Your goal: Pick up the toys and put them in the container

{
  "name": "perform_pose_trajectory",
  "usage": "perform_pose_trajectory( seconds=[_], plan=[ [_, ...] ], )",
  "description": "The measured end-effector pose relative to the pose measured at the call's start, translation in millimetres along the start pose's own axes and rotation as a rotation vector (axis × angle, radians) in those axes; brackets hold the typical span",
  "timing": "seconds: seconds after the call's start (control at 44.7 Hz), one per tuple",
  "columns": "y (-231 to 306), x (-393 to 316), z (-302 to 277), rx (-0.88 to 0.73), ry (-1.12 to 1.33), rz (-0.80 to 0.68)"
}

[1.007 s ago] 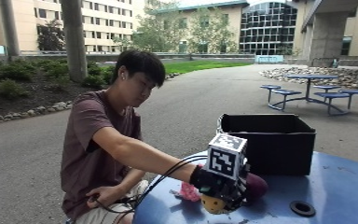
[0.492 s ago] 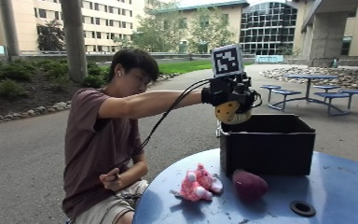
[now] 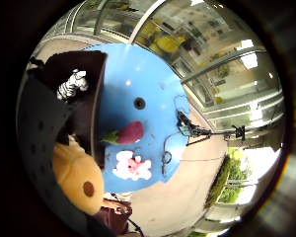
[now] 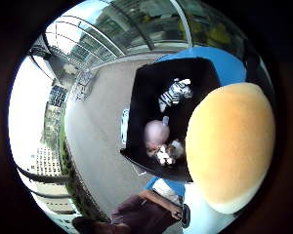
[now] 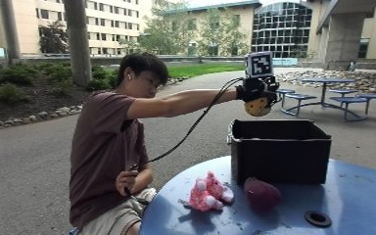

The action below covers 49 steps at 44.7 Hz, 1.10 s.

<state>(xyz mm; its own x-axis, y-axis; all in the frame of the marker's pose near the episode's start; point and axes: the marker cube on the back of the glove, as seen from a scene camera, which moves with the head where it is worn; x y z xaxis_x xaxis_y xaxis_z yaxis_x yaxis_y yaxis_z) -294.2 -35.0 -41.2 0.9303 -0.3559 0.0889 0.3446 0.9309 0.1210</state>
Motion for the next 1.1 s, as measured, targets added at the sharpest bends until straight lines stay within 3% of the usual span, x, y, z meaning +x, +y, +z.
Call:
perform_pose_trajectory(
  seconds=[0.09, 0.201, 0.403, 0.47, 0.537, 0.582, 0.627, 0.672, 0.806, 0.94, 1.097],
  plan=[
    [-4, -11, 8, -0.02, 0.019, -0.097],
    [-14, -25, 17, -0.025, -0.029, -0.015],
    [-14, -90, 38, -0.084, -0.024, -0.184],
    [-14, -87, 46, -0.193, 0.012, -0.133],
    [-21, -94, 55, -0.273, 0.057, 0.069],
    [-19, -98, 56, -0.287, 0.034, 0.014],
    [-10, -94, 53, -0.289, -0.002, -0.135],
    [-5, -84, 51, -0.288, -0.015, -0.194],
    [-5, -68, 44, -0.28, 0.026, 0.016],
    [14, -40, 27, -0.276, 0.013, -0.155],
    [32, 10, 4, -0.248, 0.034, -0.058]
  ],
)
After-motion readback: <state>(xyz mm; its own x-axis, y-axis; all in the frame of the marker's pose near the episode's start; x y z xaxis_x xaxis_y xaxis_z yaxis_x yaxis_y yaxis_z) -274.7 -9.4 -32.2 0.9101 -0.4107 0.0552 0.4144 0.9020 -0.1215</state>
